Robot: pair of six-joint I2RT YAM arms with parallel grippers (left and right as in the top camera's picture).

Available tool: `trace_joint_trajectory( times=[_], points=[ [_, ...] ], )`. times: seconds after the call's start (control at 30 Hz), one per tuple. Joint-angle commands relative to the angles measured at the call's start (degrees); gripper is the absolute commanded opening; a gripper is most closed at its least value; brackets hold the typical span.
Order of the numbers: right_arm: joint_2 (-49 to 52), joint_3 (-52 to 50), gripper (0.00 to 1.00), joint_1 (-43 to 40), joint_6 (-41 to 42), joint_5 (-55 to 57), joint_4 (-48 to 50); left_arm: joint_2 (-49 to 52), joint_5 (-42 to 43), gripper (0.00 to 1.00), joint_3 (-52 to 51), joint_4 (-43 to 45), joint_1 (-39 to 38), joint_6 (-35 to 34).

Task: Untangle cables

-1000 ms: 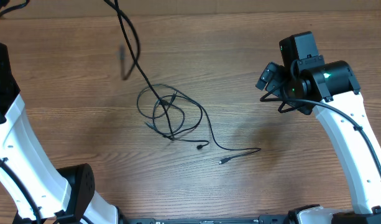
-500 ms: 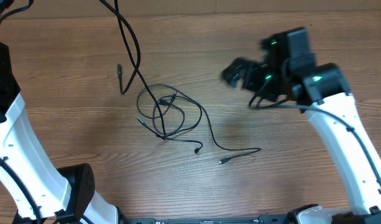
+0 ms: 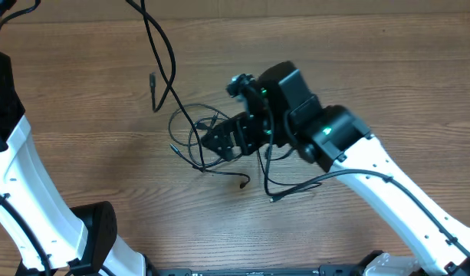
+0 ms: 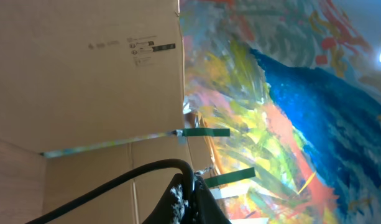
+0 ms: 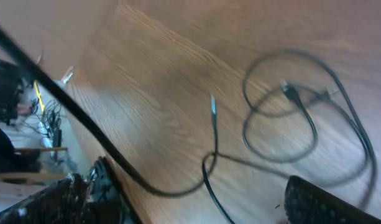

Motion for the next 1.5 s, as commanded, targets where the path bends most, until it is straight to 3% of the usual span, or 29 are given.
trace_joint_trajectory(
  times=[0.0, 0.1, 0.2, 0.23, 0.47, 0.57, 0.7, 0.9, 1.07, 1.33, 1.47],
  points=[
    [1.40, -2.36, 0.90, 2.60, 1.20, 1.77, 5.31, -0.42, 0.44, 0.04, 0.44, 0.26, 0.24, -2.54],
    [2.62, -2.36, 0.70, 4.02, 2.36, 1.51, 8.09, -0.42, 0.44, 0.04, 0.44, 0.26, 0.24, -2.51],
    [3.02, -2.38, 0.67, 5.16, 2.32, 1.57, 9.20, -0.42, 0.44, 0.04, 0.44, 0.26, 0.24, -2.54],
    [3.15, -2.40, 0.61, 5.42, 2.29, 1.64, 9.22, -0.42, 0.46, 0.04, 0.44, 0.26, 0.24, -2.54],
    [4.52, -2.84, 0.04, 6.14, 2.32, 2.34, 9.64, -0.42, 0.52, 0.04, 0.44, 0.24, 0.24, -2.49],
    [4.31, -2.58, 0.04, 5.97, 2.45, 2.82, 9.88, -0.39, 0.48, 0.04, 0.44, 0.13, 0.26, -1.11],
    [2.29, 1.73, 0.04, 4.28, 6.73, 2.82, 9.31, -0.39, 0.46, 0.04, 0.44, -2.99, 0.26, 6.71],
    [-3.34, 13.31, 0.04, -0.81, 8.61, 2.82, 4.79, -0.39, -2.56, 0.04, 0.44, -18.47, 0.24, 18.71],
    [-7.63, 21.05, 0.04, -5.77, 16.92, 1.90, 2.34, -0.39, -7.06, 0.04, 0.44, -28.20, 0.26, 24.83],
    [-10.16, 21.79, 0.04, -7.06, 20.65, 2.40, 2.95, -0.39, -6.91, 0.04, 0.44, -30.80, 0.24, 30.84],
    [-8.85, 21.77, 0.04, -7.06, 21.68, 2.89, 3.28, -0.37, -7.13, 0.04, 0.44, -31.19, 0.24, 37.79]
  ],
)
